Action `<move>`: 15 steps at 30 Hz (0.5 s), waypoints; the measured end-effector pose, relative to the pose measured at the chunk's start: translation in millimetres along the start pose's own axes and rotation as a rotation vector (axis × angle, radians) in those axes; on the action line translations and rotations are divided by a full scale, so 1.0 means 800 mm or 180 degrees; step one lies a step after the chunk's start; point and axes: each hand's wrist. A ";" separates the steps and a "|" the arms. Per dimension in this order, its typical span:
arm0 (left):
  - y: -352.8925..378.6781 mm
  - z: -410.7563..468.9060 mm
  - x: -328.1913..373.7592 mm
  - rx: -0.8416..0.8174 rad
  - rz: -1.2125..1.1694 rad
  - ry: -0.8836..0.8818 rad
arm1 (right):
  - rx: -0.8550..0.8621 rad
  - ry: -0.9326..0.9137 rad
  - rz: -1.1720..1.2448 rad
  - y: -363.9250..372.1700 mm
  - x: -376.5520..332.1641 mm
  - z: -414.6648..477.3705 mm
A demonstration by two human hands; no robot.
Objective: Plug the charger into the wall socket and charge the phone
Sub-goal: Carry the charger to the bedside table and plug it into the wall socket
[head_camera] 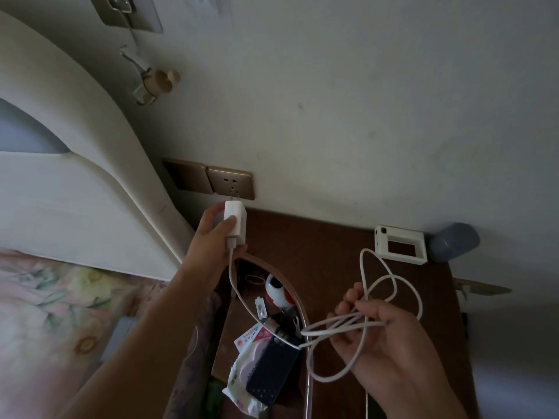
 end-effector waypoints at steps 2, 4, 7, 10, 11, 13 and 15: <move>-0.001 0.015 0.001 0.0035 -0.0029 -0.0039 | 0.0011 0.0023 -0.0015 0.005 0.002 0.007; -0.002 0.027 0.002 0.0094 -0.0040 -0.0039 | 0.0015 0.0038 -0.0037 0.008 0.004 0.012; -0.005 0.042 0.006 0.0176 -0.0120 -0.0069 | 0.0042 0.0039 -0.0044 0.013 0.005 0.018; -0.006 0.053 0.009 0.0213 -0.0142 -0.0082 | 0.0110 0.0054 -0.0049 0.018 0.008 0.025; -0.006 0.056 0.010 0.0225 -0.0133 -0.0083 | 0.0126 0.0059 -0.0054 0.020 0.009 0.026; -0.007 0.060 0.010 0.0239 -0.0126 -0.0088 | 0.0144 0.0086 -0.0066 0.022 0.011 0.029; -0.009 0.062 0.011 0.0237 -0.0120 -0.0085 | 0.0170 0.0106 -0.0081 0.025 0.013 0.030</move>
Point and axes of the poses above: each hand's wrist, its own z-axis towards the middle knuckle, its own y-axis out of the palm, x = y × z, and after that the axes turned 4 degrees about -y, right-handed
